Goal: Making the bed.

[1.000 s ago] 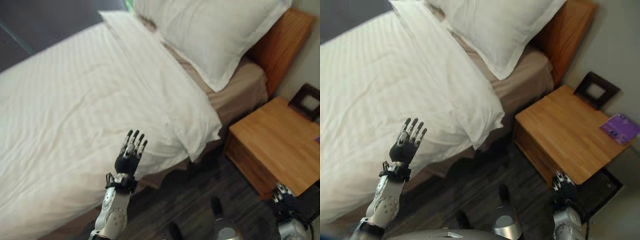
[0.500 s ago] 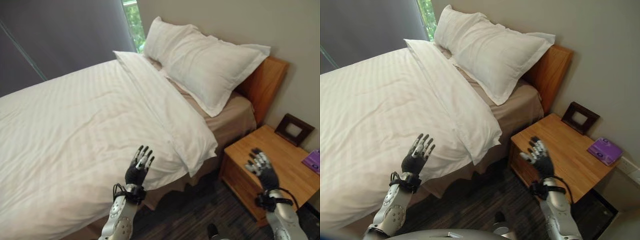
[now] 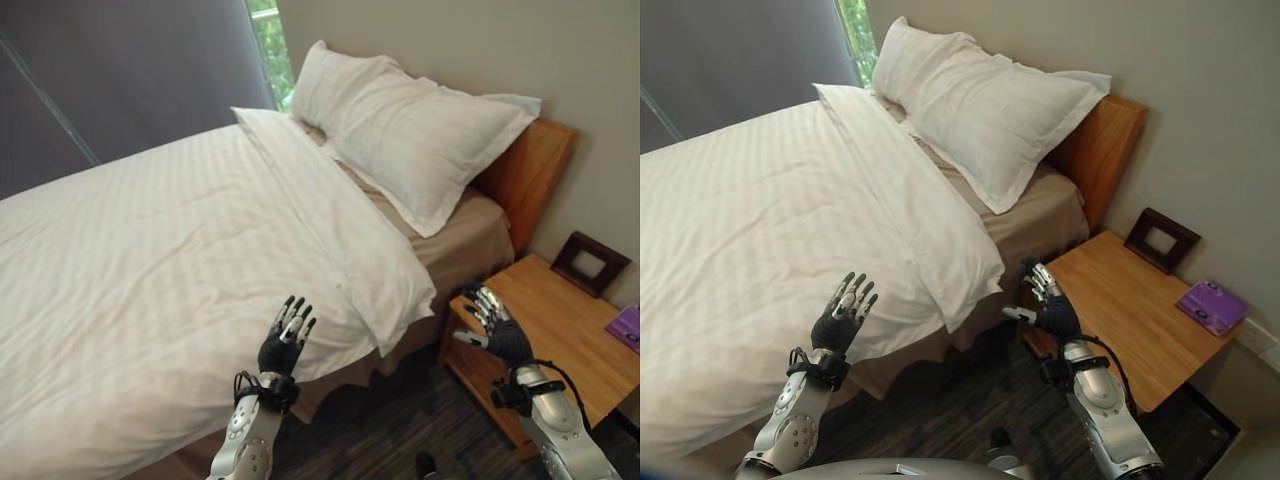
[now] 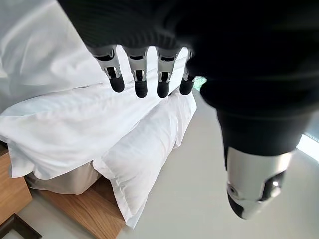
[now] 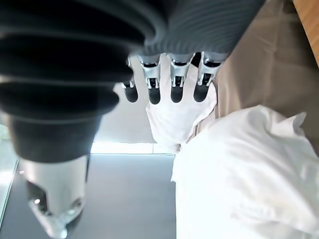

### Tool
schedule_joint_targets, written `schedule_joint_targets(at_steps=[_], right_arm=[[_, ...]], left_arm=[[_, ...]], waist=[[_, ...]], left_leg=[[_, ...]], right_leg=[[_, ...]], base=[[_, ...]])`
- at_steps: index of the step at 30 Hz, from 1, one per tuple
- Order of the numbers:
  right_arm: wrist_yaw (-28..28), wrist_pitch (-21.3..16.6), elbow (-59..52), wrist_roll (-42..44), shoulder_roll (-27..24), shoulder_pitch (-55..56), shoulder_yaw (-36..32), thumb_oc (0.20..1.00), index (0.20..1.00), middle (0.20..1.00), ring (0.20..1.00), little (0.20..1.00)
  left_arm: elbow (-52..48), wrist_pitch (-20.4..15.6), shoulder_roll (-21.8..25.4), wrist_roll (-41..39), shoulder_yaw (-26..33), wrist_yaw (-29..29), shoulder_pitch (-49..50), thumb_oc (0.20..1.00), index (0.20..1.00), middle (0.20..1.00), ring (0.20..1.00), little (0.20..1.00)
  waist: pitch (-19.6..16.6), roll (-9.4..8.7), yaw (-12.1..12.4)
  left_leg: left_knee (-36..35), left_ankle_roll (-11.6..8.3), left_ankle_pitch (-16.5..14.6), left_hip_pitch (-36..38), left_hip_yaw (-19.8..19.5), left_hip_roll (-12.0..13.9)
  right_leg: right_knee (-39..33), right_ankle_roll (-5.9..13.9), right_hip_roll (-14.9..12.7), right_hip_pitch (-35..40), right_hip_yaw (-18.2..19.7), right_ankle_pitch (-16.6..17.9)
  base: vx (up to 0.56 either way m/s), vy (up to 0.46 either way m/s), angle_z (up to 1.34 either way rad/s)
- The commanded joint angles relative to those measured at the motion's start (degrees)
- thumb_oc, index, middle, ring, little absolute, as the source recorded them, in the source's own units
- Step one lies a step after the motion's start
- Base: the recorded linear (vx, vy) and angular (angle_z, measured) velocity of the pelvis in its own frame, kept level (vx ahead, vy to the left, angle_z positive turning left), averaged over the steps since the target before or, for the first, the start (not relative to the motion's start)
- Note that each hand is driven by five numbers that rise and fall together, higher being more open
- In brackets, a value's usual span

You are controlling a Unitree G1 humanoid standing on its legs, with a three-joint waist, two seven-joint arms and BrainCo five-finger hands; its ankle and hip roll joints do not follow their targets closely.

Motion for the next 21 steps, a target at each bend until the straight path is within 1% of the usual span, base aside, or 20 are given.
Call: schedule_joint_targets(at_steps=[1,2,3,4,6,7,8,9,10,11,12,13,14,15,16,17,18,19,20,21], right_arm=[[0.82,-2.99,-1.39,1.06,-0.99,-3.13,-1.36,1.0,1.0,1.0,1.0,1.0],[0.84,-3.0,-1.38,1.07,-0.99,-3.12,-1.38,1.0,1.0,1.0,1.0,1.0],[2.46,-2.53,-0.14,1.84,-2.06,-3.7,-0.35,1.0,1.0,1.0,1.0,1.0],[3.11,-2.24,0.26,2.21,-2.78,-4.32,0.31,1.0,1.0,1.0,1.0,1.0],[3.92,-1.92,0.61,2.01,-4.58,-6.52,2.53,1.0,1.0,1.0,1.0,1.0],[3.93,-1.94,0.65,2.01,-4.56,-6.58,2.55,1.0,1.0,1.0,1.0,1.0],[3.68,-1.63,1.43,2.69,-4.53,-6.62,2.39,1.0,1.0,1.0,1.0,1.0],[3.68,-1.65,1.47,2.68,-4.52,-6.65,2.43,1.0,1.0,1.0,1.0,1.0],[3.86,-1.37,1.91,1.69,-4.65,-7.22,3.21,1.0,1.0,1.0,1.0,1.0],[3.73,-1.23,1.66,1.39,-4.41,-6.98,3.2,1.0,1.0,1.0,1.0,1.0],[3.72,-1.22,1.64,1.38,-4.42,-6.96,3.2,1.0,1.0,1.0,1.0,1.0],[3.85,-1.3,-0.07,2.25,-3.75,-4.79,1.76,1.0,1.0,1.0,1.0,1.0],[3.86,-1.31,-0.07,2.27,-3.76,-4.77,1.74,1.0,1.0,1.0,1.0,1.0],[3.3,-1.23,0.76,3.83,-2.66,-4.12,1.92,1.0,1.0,1.0,1.0,1.0],[3.13,-1.12,1.43,4.0,-2.19,-3.59,1.76,1.0,1.0,1.0,1.0,1.0],[3.13,-0.75,1.38,3.35,-2.17,-1.91,1.11,1.0,1.0,1.0,1.0,1.0],[3.13,-0.75,1.35,3.32,-2.18,-1.8,1.05,1.0,1.0,1.0,1.0,1.0],[2.82,-0.56,1.35,2.84,-2.21,-1.26,0.61,1.0,1.0,1.0,1.0,1.0],[2.78,-0.19,1.48,2.81,-1.82,-0.5,-0.53,1.0,1.0,1.0,1.0,1.0],[2.89,0.07,1.57,2.55,-1.53,-0.13,-1.12,1.0,1.0,1.0,1.0,1.0]], left_arm=[[-0.35,-2.43,2.47,1.3,1.21,-0.8,-1.81,1.0,1.0,1.0,1.0,1.0],[-0.36,-2.43,2.48,1.3,1.2,-0.8,-1.8,1.0,1.0,1.0,1.0,1.0],[-1.37,-2.7,2.76,0.76,1.13,-1.33,-1.59,1.0,1.0,1.0,1.0,1.0],[-1.82,-2.83,2.76,0.36,1.38,-1.58,-1.5,1.0,1.0,1.0,1.0,1.0],[-2.89,-3.5,3.26,0.07,1.87,-1.33,-1.8,1.0,1.0,1.0,1.0,1.0],[-2.88,-3.49,3.27,0.07,1.9,-1.32,-1.83,1.0,1.0,1.0,1.0,1.0],[-3.5,-3.44,3.21,-0.17,2.73,-0.53,-2.4,1.0,1.0,1.0,1.0,1.0],[-3.53,-3.42,3.21,-0.16,2.76,-0.51,-2.37,1.0,1.0,1.0,1.0,1.0],[-3.59,-3.64,2.73,-0.95,4.29,-0.58,-1.97,1.0,1.0,1.0,1.0,1.0],[-3.05,-3.62,2.46,-0.78,4.49,-0.71,-1.67,1.0,1.0,1.0,1.0,1.0],[-3.05,-3.63,2.45,-0.78,4.49,-0.72,-1.66,1.0,1.0,1.0,1.0,1.0],[-2.39,-4.23,2.42,0.11,5.23,0.83,-2.42,1.0,1.0,1.0,1.0,1.0],[-2.39,-4.23,2.41,0.13,5.2,0.86,-2.43,1.0,1.0,1.0,1.0,1.0],[-2.13,-4.54,2.68,0.08,4.84,1.7,-3.68,1.0,1.0,1.0,1.0,1.0],[-2.05,-4.23,2.65,0.08,4.5,1.64,-4.07,1.0,1.0,1.0,1.0,1.0],[-2.54,-3.7,2.83,-0.2,4.17,1.28,-4.7,1.0,1.0,1.0,1.0,1.0],[-2.56,-3.68,2.81,-0.19,4.1,1.3,-4.66,1.0,1.0,1.0,1.0,1.0],[-3.12,-3.49,3.0,-0.04,3.87,1.01,-4.91,1.0,1.0,1.0,1.0,1.0],[-3.61,-2.71,3.66,0.57,4.12,0.67,-4.39,1.0,1.0,1.0,1.0,1.0],[-3.86,-2.43,4.03,0.7,4.3,0.3,-4.04,1.0,1.0,1.0,1.0,1.0]], waist=[[1.92,-1.92,2.28],[1.94,-1.93,2.21],[3.19,-2.29,4.34],[4.02,-2.59,5.5],[6.81,-3.72,8.93],[6.66,-3.72,8.79],[7.28,-4.83,9.27],[7.24,-4.81,9.19],[7.09,-5.21,9.34],[6.75,-5.26,9.45],[6.79,-5.23,9.44],[5.58,-4.54,8.69],[5.65,-4.46,8.56],[4.82,-3.92,8.19],[4.47,-3.55,7.74],[3.34,-3.2,7.02],[3.26,-3.21,6.92],[3.01,-3.16,6.92],[2.73,-3.27,6.71],[2.57,-3.41,6.8]], left_leg=[[0.78,-0.45,2.06,0.63,-0.71,1.42],[0.78,-0.45,2.08,0.63,-0.8,1.43],[1.31,-1.06,3.26,-0.95,-2.53,1.72],[2.8,-1.39,3.46,-2.09,-3.97,1.79],[8.05,-2.61,6.01,-7.59,-9.46,1.51],[8.07,-2.59,6.14,-7.9,-9.6,1.48],[9.17,-2.87,6.28,-9.02,-4.59,4.39],[9.18,-2.89,6.25,-9.06,-4.65,4.4],[10.83,-3.64,6.25,-6.69,0.63,9.25],[11.13,-3.89,5.7,-5.32,0.75,10.21],[11.16,-3.92,5.68,-5.28,0.73,10.26],[14.8,-5.76,8.8,-0.18,-0.08,15.48],[14.84,-5.83,8.81,-0.21,-0.3,15.58],[15.17,-6.94,9.19,2.08,1.28,17.17],[13.74,-7.3,8.64,3.22,1.33,16.93],[11.49,-7.87,6.24,4.43,4.79,16.45],[11.44,-7.76,6.17,4.37,4.67,16.31],[9.6,-7.69,5.24,3.57,5.63,15.57],[4.5,-6.32,1.72,3.34,6.14,12.76],[2.47,-5.41,0.09,3.46,5.77,10.86]], right_leg=[[5.87,2.36,-0.22,-0.01,2.07,-5.59],[5.84,2.36,-0.23,0.05,1.98,-5.59],[5.46,1.98,-0.36,0.65,-0.07,-5.89],[5.47,1.53,-0.54,1.15,-1.29,-6.41],[5.49,0.84,-1.39,1.2,-4.61,-6.23],[5.44,0.84,-1.41,1.01,-4.74,-6.11],[6.57,1.09,-3.9,-0.38,-9.44,-5.31],[6.64,1.11,-3.9,-0.42,-9.5,-5.38],[7.04,1.16,-5.05,-0.4,-12.24,-4.99],[7.1,1.16,-5.28,-0.43,-13.11,-5.1],[7.1,1.15,-5.24,-0.37,-13.13,-5.11],[8.94,0.83,-7.28,-1.63,-18.36,-4.98],[9.0,0.8,-7.22,-1.52,-18.54,-5.09],[9.62,1.42,-8.26,-1.64,-20.55,-5.36],[9.87,1.71,-8.71,-1.49,-21.98,-5.47],[10.47,2.84,-10.83,-1.31,-25.55,-4.5],[10.5,2.98,-11.0,-1.27,-25.68,-4.45],[10.48,3.77,-12.26,-0.89,-26.81,-3.18],[10.48,5.61,-14.78,-1.1,-27.24,-0.55],[10.12,6.85,-16.15,-1.23,-27.01,0.86]], base=[[-0.05,-0.093,0.05],[-0.09,-0.117,0.18],[-0.12,-0.142,0.26],[-0.2,-0.213,0.52],[-0.22,-0.15,0.73],[-0.31,-0.067,1.1],[-0.19,-0.016,1.46],[-0.23,-0.009,1.87],[-0.07,0.017,1.75],[-0.07,0.016,1.19],[-0.15,0.151,1.03],[-0.13,0.137,0.75],[-0.15,0.229,0.86],[-0.05,0.139,1.06],[-0.13,0.303,1.45],[-0.11,0.219,1.7],[-0.1,0.286,1.48],[-0.08,0.36,1.76],[-0.11,0.479,1.62],[-0.08,0.374,1.33]])
